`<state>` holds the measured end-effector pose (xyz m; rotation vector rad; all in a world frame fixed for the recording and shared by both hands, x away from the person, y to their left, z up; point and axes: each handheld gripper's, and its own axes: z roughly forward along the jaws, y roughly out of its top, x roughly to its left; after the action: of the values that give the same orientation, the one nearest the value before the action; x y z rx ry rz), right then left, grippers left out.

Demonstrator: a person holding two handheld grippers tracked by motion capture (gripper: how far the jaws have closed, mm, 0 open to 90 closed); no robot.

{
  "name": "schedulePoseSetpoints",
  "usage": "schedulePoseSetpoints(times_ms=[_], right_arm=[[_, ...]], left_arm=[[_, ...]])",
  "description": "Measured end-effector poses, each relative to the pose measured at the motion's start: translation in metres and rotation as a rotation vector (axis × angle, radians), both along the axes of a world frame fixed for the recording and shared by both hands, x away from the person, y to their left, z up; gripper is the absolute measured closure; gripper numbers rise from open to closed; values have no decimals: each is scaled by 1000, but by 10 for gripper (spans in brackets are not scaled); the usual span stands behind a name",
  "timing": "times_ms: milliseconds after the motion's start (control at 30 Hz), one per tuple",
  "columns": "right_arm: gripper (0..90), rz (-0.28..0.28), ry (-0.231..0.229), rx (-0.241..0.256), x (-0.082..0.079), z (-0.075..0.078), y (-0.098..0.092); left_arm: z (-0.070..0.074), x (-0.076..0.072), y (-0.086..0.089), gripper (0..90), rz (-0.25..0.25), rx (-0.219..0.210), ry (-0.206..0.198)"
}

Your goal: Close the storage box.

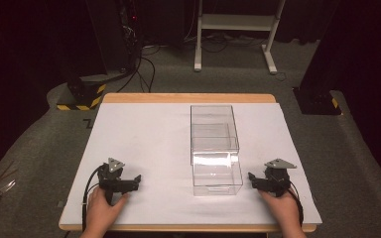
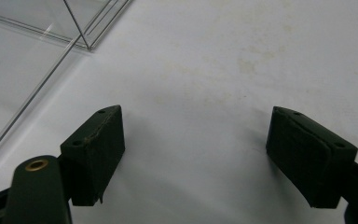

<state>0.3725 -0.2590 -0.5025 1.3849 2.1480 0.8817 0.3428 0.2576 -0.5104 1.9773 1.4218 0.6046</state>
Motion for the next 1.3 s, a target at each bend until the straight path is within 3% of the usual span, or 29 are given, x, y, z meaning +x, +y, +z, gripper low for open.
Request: schedulePoseSetpoints(times_ms=[833, 1300], right_arm=[[167, -8, -9, -20, 0, 2, 2], [165, 22, -32, 8, -4, 16, 7]], left_arm=[[0, 0, 1, 14, -4, 4, 2], [0, 0, 1, 14, -4, 6, 2]])
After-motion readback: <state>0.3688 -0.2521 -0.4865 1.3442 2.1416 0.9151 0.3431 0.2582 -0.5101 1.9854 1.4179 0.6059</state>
